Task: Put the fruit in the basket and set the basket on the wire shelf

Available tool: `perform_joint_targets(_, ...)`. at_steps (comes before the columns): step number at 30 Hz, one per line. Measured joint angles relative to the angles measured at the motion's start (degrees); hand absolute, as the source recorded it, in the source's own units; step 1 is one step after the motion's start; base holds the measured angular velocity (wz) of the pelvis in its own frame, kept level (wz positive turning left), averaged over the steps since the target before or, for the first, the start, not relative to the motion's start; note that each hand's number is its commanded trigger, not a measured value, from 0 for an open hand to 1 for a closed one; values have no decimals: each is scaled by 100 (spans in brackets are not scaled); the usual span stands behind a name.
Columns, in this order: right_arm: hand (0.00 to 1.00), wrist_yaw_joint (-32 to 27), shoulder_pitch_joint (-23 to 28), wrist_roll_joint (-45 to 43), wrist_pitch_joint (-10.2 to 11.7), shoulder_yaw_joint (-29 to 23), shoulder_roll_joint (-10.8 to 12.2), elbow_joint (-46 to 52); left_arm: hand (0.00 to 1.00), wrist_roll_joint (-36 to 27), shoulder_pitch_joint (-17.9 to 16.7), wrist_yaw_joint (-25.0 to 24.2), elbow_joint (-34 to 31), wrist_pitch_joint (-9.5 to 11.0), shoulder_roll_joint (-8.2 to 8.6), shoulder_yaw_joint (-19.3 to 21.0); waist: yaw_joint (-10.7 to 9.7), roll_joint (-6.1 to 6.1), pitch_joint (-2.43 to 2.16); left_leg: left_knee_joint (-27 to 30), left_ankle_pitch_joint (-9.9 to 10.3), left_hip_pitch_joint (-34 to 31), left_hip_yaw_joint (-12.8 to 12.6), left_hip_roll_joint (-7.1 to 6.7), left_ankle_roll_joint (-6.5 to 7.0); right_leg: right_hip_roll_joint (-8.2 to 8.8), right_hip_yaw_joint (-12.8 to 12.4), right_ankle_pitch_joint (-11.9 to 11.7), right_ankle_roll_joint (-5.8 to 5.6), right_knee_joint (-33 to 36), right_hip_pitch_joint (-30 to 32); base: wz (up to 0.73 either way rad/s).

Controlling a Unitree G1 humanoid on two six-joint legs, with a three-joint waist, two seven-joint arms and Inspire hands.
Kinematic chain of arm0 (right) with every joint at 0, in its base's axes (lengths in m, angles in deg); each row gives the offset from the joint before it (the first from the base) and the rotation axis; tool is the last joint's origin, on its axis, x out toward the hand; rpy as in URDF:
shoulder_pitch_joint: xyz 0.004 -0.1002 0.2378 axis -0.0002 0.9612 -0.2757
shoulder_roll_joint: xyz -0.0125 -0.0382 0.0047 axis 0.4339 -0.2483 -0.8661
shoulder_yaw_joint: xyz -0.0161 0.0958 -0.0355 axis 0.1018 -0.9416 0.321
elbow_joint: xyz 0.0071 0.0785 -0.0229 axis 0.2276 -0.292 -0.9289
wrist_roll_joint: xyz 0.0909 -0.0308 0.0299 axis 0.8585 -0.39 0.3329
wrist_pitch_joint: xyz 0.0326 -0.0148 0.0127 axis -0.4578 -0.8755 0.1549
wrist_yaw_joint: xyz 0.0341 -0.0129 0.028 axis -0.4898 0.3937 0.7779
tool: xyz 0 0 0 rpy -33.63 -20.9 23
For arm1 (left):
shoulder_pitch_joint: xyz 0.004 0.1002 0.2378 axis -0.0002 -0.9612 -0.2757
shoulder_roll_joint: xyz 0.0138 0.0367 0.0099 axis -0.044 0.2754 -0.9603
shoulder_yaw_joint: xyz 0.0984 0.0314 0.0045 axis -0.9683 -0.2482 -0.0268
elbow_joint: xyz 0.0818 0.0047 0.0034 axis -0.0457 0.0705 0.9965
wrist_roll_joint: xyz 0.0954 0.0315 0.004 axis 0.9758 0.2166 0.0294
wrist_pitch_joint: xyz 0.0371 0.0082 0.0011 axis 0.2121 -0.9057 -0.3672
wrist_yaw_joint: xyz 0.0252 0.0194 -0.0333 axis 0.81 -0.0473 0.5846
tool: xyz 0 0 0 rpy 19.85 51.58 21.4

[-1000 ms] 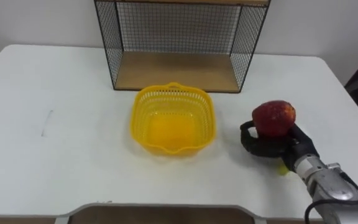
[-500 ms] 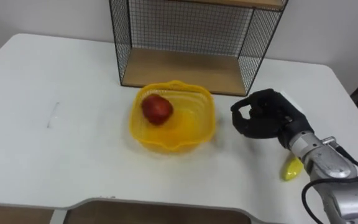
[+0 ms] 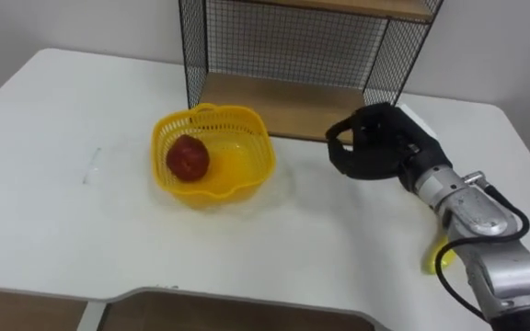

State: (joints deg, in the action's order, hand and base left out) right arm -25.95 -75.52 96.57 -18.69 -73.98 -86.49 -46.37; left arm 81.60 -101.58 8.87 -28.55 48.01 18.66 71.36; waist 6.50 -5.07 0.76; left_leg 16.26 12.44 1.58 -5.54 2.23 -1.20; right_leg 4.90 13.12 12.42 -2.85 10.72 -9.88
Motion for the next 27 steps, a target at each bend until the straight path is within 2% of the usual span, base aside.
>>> perform_joint_targets(6, 0, 0, 0, -111, -3, 0, 0, 0, 0, 1, 13, -3, -1, 0, 1, -1, 2, 4, -8, 15, 1, -35, 37, -2, 0, -2, 45, 0, 1, 2, -1, 3)
perform_joint_targets(13, 0, 6, -1, -470, -2, 0, 0, 191, 0, 0, 124, -5, -4, 18, -3, 0, 6, 27, -41, 108, 0, -73, 89, -2, 0, -6, 104, -7, 9, 10, -3, 3)
perform_joint_targets(21, 0, 3, 0, -554, -2, 0, 0, 191, 0, 3, 121, -4, 1, 31, -4, 6, 2, 65, -21, 115, 1, -34, 96, 0, 1, -11, 100, -16, 19, 9, -17, 0)
perform_joint_targets(27, 0, -20, 1, -641, -2, -19, -11, 191, 0, 5, 64, -5, 17, 12, -8, 12, -39, 64, -49, 115, 0, -21, 95, 0, 1, -11, 104, -19, 19, 9, -34, 0)
